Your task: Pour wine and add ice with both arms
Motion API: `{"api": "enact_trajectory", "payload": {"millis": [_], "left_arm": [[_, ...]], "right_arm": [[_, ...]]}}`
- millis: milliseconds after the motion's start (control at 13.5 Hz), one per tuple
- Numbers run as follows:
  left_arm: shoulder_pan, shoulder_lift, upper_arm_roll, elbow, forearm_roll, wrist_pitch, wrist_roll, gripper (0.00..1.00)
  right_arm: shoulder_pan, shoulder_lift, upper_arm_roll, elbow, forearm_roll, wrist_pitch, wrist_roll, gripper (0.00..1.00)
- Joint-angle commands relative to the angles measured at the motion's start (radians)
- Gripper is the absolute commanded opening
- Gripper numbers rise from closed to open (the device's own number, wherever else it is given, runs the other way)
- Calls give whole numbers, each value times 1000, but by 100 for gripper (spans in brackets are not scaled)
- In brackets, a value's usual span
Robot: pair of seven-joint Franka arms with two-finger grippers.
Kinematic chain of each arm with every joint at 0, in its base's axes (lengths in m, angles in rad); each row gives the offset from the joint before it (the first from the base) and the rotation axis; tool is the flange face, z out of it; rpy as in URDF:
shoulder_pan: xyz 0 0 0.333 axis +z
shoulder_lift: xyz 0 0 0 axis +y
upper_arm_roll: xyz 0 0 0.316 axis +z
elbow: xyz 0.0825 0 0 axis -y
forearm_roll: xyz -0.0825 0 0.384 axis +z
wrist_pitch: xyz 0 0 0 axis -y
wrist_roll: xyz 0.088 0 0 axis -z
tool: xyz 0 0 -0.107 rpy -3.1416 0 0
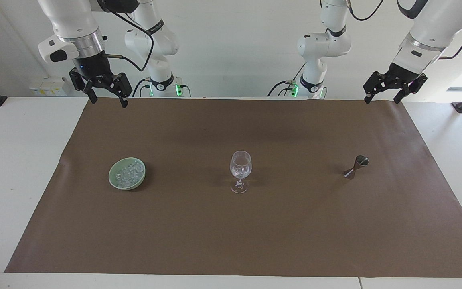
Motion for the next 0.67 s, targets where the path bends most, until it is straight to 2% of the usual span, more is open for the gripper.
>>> {"api": "enact_trajectory", "payload": {"millis": [0, 148, 594], "left_arm": [[12, -27, -9, -27, 6, -6, 1, 100], [13, -27, -9, -27, 6, -6, 1, 100], [13, -27, -9, -27, 6, -6, 1, 100]], "right_arm": [[51, -19, -22, -35, 4, -13, -22, 100], [61, -25, -47, -47, 2, -2, -26, 100], [61, -27, -50, -58, 2, 22, -28, 100]]}}
